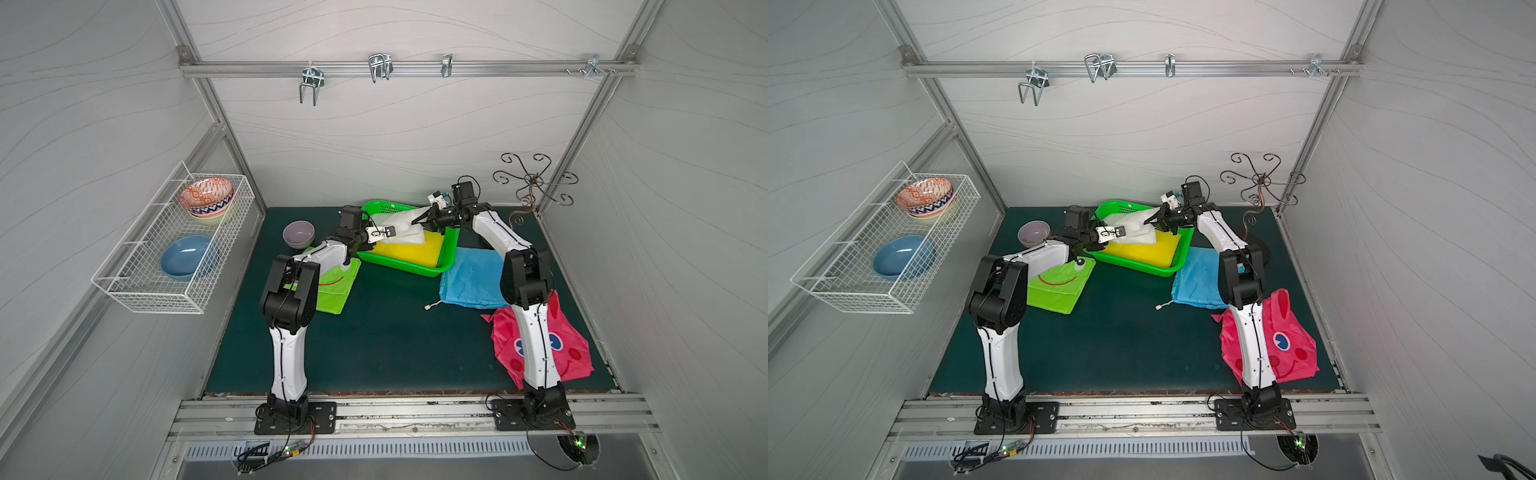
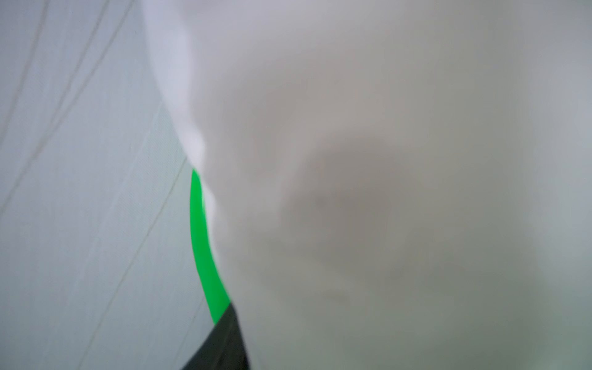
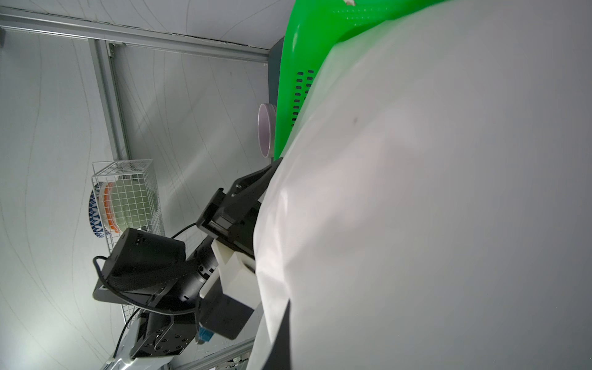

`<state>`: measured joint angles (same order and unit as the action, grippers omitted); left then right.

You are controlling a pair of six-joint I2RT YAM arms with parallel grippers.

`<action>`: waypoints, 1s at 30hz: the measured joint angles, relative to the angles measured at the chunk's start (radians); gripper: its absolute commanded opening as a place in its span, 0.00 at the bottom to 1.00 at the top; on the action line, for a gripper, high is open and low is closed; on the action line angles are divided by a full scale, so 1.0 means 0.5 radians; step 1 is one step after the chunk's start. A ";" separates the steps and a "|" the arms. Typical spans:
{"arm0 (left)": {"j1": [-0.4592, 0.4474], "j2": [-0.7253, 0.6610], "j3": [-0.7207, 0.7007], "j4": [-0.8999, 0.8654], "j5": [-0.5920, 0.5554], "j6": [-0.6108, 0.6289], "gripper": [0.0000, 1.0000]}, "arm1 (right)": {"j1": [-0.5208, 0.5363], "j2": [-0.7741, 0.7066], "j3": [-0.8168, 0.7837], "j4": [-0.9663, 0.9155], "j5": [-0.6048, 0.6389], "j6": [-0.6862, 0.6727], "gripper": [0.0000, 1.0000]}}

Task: Put the folded raincoat in the basket
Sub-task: Place the raincoat in the basket.

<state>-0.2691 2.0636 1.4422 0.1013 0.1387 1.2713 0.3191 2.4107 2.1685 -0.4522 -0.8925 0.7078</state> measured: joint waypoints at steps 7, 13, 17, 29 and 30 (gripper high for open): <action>0.042 -0.159 -0.063 -0.119 0.108 -0.091 0.97 | 0.000 0.017 -0.116 -0.018 -0.011 -0.020 0.00; 0.130 -0.488 -0.153 -0.596 0.397 -0.274 0.99 | -0.015 0.017 -0.246 -0.068 0.012 -0.013 0.27; 0.195 -0.678 -0.153 -0.842 0.562 -0.470 0.99 | -0.029 -0.010 -0.296 -0.095 0.079 -0.038 0.51; 0.411 -1.153 -0.552 -1.047 0.803 -1.246 0.99 | -0.079 -0.382 -0.357 -0.517 0.648 -0.218 0.70; 0.443 -1.196 -0.637 -1.047 0.826 -1.284 0.99 | -0.072 -0.439 -0.369 -0.559 0.725 -0.243 0.70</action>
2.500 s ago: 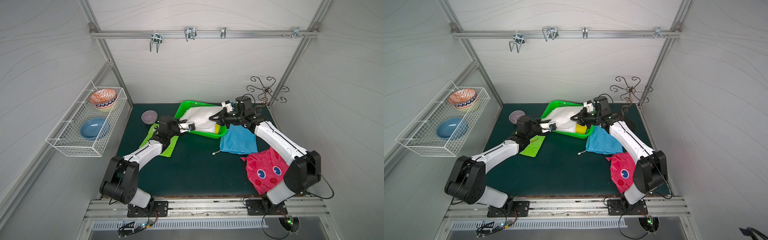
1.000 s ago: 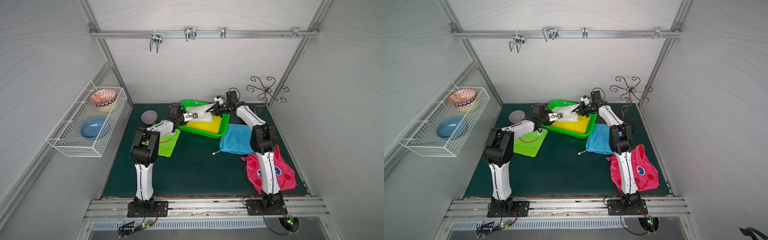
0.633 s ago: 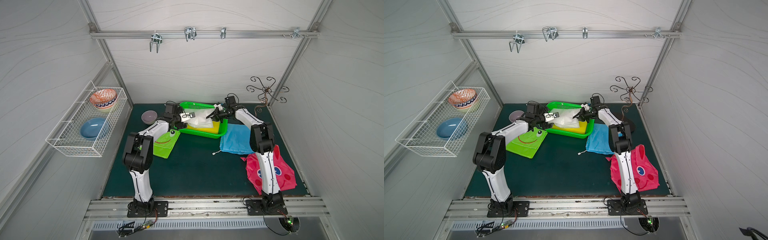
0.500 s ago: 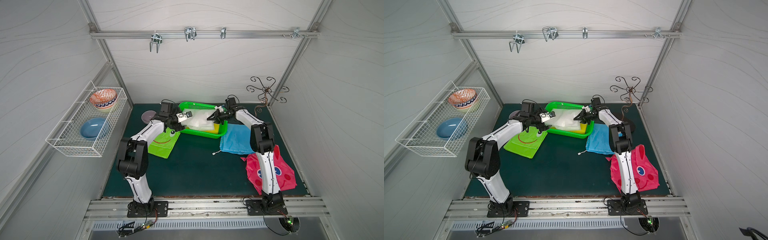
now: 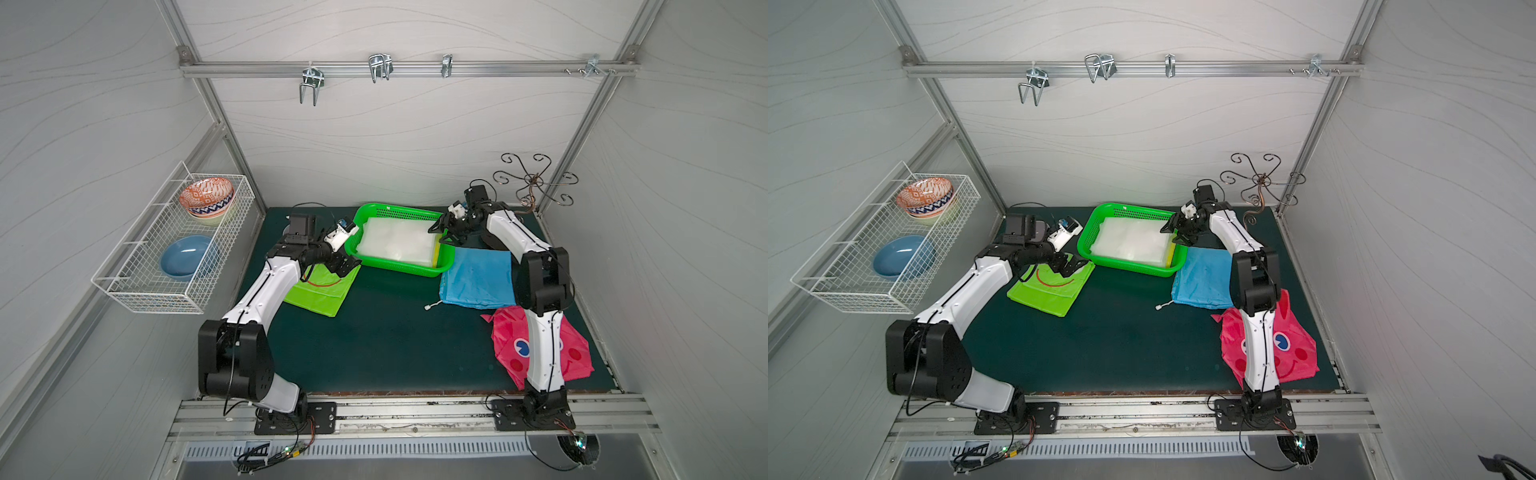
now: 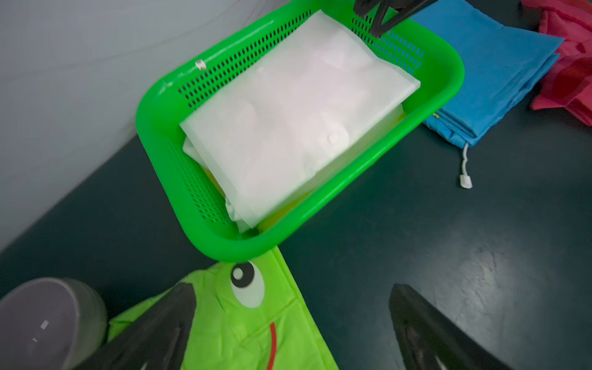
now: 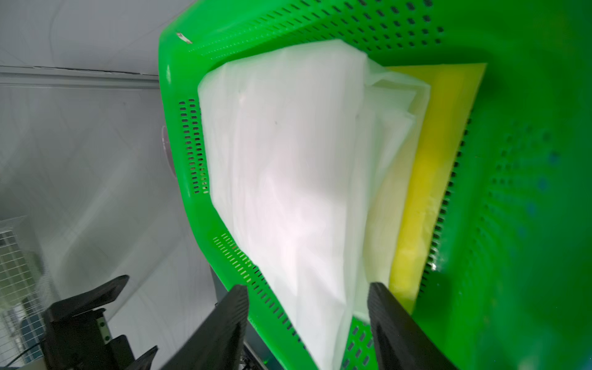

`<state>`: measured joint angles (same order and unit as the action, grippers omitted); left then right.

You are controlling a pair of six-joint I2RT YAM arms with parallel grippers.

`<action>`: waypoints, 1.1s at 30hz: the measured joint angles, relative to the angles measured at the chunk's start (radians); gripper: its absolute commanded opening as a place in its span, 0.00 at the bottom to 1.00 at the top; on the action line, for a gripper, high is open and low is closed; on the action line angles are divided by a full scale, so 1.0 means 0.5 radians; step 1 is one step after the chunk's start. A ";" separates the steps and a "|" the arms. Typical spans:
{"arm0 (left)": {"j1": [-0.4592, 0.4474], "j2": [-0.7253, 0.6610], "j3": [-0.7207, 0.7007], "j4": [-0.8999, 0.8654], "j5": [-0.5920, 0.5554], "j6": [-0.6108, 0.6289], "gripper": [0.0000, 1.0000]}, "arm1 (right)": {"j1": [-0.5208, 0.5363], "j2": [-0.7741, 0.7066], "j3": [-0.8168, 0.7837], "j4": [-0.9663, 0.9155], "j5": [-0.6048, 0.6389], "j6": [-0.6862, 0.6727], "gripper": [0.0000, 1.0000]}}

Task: Put the folded raincoat in the basket
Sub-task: Place the raincoat in the basket.

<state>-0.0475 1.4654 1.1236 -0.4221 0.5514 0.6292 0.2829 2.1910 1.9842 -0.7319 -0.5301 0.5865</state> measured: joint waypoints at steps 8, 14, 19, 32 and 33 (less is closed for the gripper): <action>0.356 -0.255 -0.587 0.005 0.094 -0.172 0.99 | 0.307 -0.349 0.033 -0.066 0.522 -0.272 0.73; 0.471 -0.294 -0.750 -0.047 0.091 -0.152 0.99 | 0.584 -0.122 0.195 0.496 0.150 -0.154 0.70; 0.489 -0.452 -0.821 -0.087 0.093 -0.111 0.99 | 0.567 0.279 0.269 0.730 -0.012 -0.037 0.67; 0.491 -0.607 -0.914 -0.096 0.061 -0.092 0.99 | 0.346 0.230 -0.417 0.991 -0.126 0.072 0.68; 0.491 -0.607 -0.914 -0.098 0.055 -0.093 0.99 | 0.345 0.211 -0.436 0.993 -0.137 0.076 0.69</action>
<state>0.1982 1.1618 0.6666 -0.4713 0.5789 0.5827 0.4553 2.2963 1.7660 -0.2352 -0.5983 0.6243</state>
